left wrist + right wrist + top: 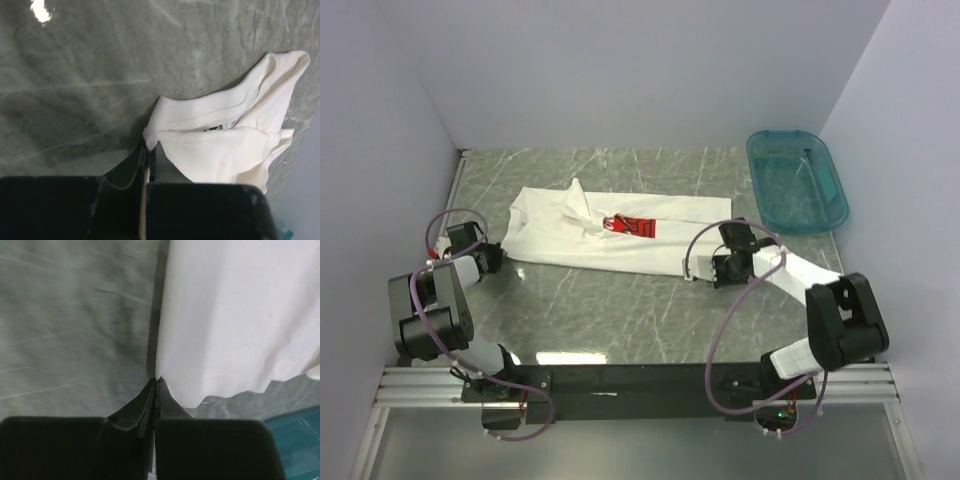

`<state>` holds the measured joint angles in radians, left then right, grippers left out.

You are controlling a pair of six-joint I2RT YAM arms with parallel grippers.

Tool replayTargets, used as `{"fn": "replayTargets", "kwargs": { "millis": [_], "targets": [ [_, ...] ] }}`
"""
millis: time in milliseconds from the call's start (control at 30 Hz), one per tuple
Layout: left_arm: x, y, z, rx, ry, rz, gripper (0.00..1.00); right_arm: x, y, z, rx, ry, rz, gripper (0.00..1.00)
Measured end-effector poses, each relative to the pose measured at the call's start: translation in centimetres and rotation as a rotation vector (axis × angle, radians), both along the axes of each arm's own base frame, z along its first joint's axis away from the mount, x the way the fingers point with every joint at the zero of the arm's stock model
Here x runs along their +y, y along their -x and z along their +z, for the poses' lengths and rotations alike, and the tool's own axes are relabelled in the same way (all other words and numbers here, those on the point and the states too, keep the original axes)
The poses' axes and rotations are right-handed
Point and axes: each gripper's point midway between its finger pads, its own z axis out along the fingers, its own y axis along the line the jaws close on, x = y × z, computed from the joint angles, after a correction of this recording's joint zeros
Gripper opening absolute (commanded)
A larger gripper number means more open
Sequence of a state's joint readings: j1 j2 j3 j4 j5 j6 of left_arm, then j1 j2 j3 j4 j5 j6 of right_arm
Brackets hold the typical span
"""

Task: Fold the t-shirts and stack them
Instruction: Fold the tshirt

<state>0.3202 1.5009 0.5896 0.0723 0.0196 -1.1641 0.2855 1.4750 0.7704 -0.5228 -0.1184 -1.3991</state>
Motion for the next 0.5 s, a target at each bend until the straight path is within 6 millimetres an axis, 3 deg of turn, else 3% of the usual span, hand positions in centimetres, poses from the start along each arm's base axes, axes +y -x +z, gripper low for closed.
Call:
{"fn": "replayTargets", "kwargs": {
  "millis": [167,200,233,300,367,400,433,500],
  "targets": [
    [0.4,-1.2,0.0,0.005,-0.009,-0.021,0.01,1.5,4.2,0.1,0.032,-0.014,0.031,0.04],
    [0.4,-1.4,0.0,0.004,-0.01,-0.025,0.01,1.7,4.8,0.1,0.042,-0.018,0.029,0.09],
    [0.4,-1.5,0.0,0.003,-0.009,-0.032,0.01,1.8,5.2,0.1,0.049,-0.023,0.021,0.3],
    [0.2,-1.6,0.1,0.003,-0.011,-0.055,0.04,1.8,5.6,0.3,0.064,-0.031,-0.02,0.4],
    [0.0,-1.7,0.5,-0.006,-0.009,-0.082,0.25,1.8,5.7,0.9,0.085,-0.041,-0.071,0.46],
    [0.0,-1.8,0.8,-0.012,-0.013,-0.095,0.47,2.0,5.4,1.5,0.083,-0.052,-0.093,0.49],
    [-0.1,-1.9,1.4,-0.024,-0.017,-0.106,0.56,2.4,5.1,2.1,0.079,-0.07,-0.109,0.5],
    [-0.2,-2.3,3.4,-0.066,-0.035,-0.129,0.63,3.6,3.9,4.2,0.066,-0.128,-0.15,0.53]
  ]
}}
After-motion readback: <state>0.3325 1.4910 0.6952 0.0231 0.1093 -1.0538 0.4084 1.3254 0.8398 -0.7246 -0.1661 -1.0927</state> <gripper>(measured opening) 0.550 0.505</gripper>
